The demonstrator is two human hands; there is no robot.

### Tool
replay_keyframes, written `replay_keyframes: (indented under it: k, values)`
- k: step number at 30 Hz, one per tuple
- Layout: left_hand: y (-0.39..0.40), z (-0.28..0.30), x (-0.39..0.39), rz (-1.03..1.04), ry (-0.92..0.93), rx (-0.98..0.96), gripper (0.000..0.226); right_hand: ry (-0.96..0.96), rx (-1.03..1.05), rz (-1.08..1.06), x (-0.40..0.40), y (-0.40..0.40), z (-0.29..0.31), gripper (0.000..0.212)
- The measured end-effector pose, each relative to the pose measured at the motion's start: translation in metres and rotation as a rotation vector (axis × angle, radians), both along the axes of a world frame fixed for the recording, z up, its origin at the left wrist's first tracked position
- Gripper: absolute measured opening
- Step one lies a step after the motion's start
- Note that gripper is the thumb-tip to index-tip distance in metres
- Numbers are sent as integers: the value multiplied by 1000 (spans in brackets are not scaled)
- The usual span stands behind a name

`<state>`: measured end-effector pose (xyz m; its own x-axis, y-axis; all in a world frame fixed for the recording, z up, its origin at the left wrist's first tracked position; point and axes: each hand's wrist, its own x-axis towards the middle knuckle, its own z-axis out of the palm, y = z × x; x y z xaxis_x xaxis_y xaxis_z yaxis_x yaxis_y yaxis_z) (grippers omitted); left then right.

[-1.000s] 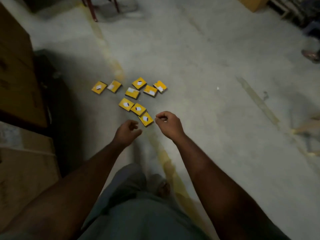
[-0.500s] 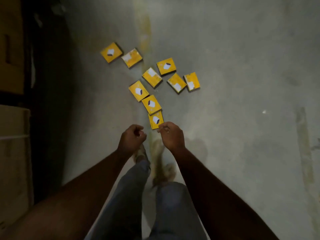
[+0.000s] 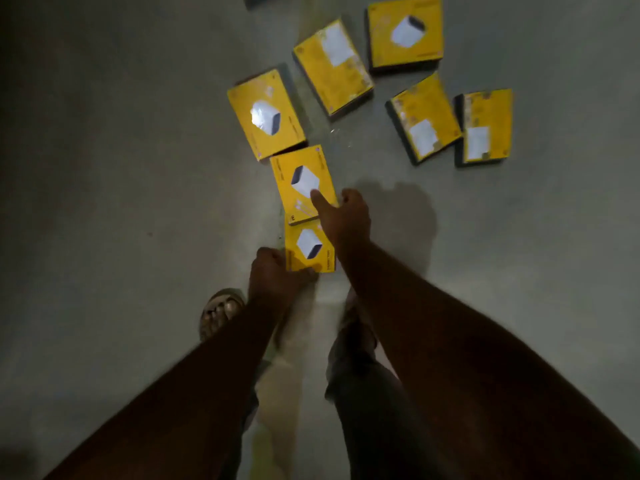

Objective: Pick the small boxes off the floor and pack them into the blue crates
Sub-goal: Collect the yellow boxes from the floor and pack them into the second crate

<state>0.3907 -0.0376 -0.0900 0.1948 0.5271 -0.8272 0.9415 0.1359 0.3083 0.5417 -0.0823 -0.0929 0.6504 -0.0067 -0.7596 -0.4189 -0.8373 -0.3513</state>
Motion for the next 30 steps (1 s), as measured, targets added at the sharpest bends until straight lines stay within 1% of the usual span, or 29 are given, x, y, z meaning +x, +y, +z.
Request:
replay_keyframes:
  k: [1,3,4,6,8,10,11,13,14,16,17,18,19,20,21,22,23,24,25,26,28,29,30]
  values:
    - [-7,-16,6,23,2,-3,77,-18,-25,53,-1,5,-16,75]
    - [-22,-41,15,45,50,3,91,-23,-105,148,-3,12,-41,88]
    - [-28,-50,16,43,96,15,93,-17,-130,179,-3,15,-49,90]
    - [-33,-64,14,50,144,57,89,21,-125,194,-1,21,-57,91]
    - [-28,-73,6,14,144,98,79,36,-91,187,3,21,-63,88]
    - [-20,-80,-8,-35,142,66,63,-29,-12,158,10,8,-63,75]
    - [-17,-81,-15,-30,143,26,55,-47,63,115,13,-3,-60,66]
    - [-8,-82,-26,-10,145,-31,45,-3,207,2,12,-26,-52,55]
    - [-4,-81,-28,-3,139,-36,44,46,228,-25,4,-40,-50,53]
    - [0,-77,-25,54,111,-14,49,118,176,-25,-21,-71,-48,52]
    - [0,-72,-20,93,86,0,50,160,137,-28,-38,-88,-50,57]
    - [-1,-67,-13,118,67,-1,53,175,80,6,-54,-102,-53,68]
    - [-2,-63,-7,131,46,-17,56,168,4,73,-65,-111,-51,79]
    - [-4,-60,-2,136,15,-53,57,138,-47,156,-71,-115,-49,82]
    - [-8,-60,1,128,-23,-92,60,120,-57,174,-75,-117,-48,78]
    - [-12,-59,2,100,-55,-131,63,137,-34,131,-77,-113,-51,76]
    - [-14,-61,1,63,-64,-160,66,167,11,69,-76,-105,-49,81]
    - [-15,-60,-1,33,-47,-178,69,194,72,18,-76,-96,-51,90]
    - [-14,-59,-2,24,-28,-198,72,187,156,-17,-77,-89,-56,94]
    - [-11,-55,-3,38,-15,-217,73,167,229,-31,-78,-86,-61,86]
    - [-1,-40,-9,69,-47,-241,63,228,338,-45,-84,-91,-72,65]
    - [4,-27,-12,72,-79,-248,56,256,364,-56,-83,-89,-60,62]
    - [8,-13,-16,88,-101,-253,51,294,382,-94,-82,-83,-35,61]
